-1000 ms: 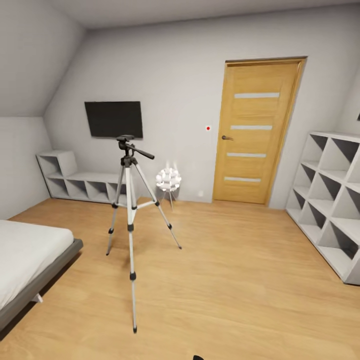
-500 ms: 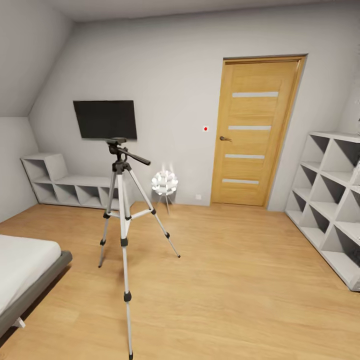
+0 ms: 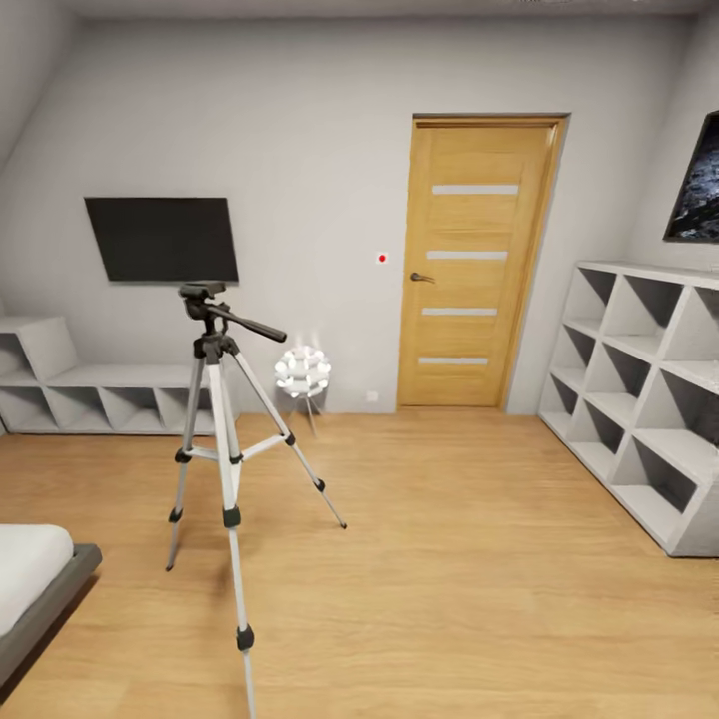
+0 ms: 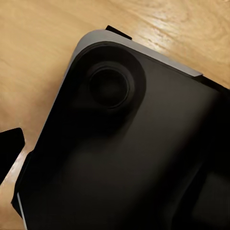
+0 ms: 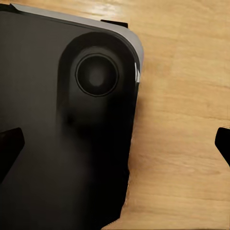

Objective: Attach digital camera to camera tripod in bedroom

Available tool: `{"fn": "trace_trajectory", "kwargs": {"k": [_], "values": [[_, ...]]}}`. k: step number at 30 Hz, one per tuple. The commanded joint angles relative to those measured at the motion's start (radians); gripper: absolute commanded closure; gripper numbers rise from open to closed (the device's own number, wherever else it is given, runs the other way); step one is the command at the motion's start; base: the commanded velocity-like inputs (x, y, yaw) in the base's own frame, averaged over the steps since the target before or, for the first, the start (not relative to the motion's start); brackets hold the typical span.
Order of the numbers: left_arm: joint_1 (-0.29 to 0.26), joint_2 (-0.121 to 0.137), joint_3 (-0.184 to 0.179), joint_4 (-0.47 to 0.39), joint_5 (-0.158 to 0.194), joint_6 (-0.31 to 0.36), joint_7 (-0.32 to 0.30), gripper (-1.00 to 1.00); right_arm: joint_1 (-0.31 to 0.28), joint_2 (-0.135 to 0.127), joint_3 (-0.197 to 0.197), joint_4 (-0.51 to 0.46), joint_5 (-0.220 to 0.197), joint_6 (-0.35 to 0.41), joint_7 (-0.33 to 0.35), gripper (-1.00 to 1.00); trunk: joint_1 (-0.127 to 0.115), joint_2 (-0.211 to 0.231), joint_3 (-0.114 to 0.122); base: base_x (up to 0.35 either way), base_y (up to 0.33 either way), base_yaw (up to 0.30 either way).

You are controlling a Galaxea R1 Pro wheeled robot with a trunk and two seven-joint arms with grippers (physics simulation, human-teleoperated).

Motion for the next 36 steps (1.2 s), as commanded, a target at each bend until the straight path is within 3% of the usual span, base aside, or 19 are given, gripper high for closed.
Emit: {"fn": "trace_trajectory", "kwargs": {"k": [1,16,36], "values": [[0.000,-0.001,0.008,0.000,-0.004,-0.002,0.001,-1.00,0.000,-0.001,0.005,0.001,0.006,-0.003,0.000,-1.00,0.000,0.000,-0.001,0.033,0.342,-0.253],[0.000,-0.003,0.008,0.000,-0.004,-0.001,0.000,-1.00,0.000,-0.001,0.003,0.001,0.000,-0.002,0.000,-1.00,0.000,0.000,-0.001,0.008,0.331,-0.253],[0.000,0.002,0.022,-0.003,0.011,-0.002,0.001,-1.00,0.000,-0.001,0.000,0.001,-0.002,-0.001,0.000,-1.00,0.000,0.000,-0.001,0.000,0.023,-0.280]]}}
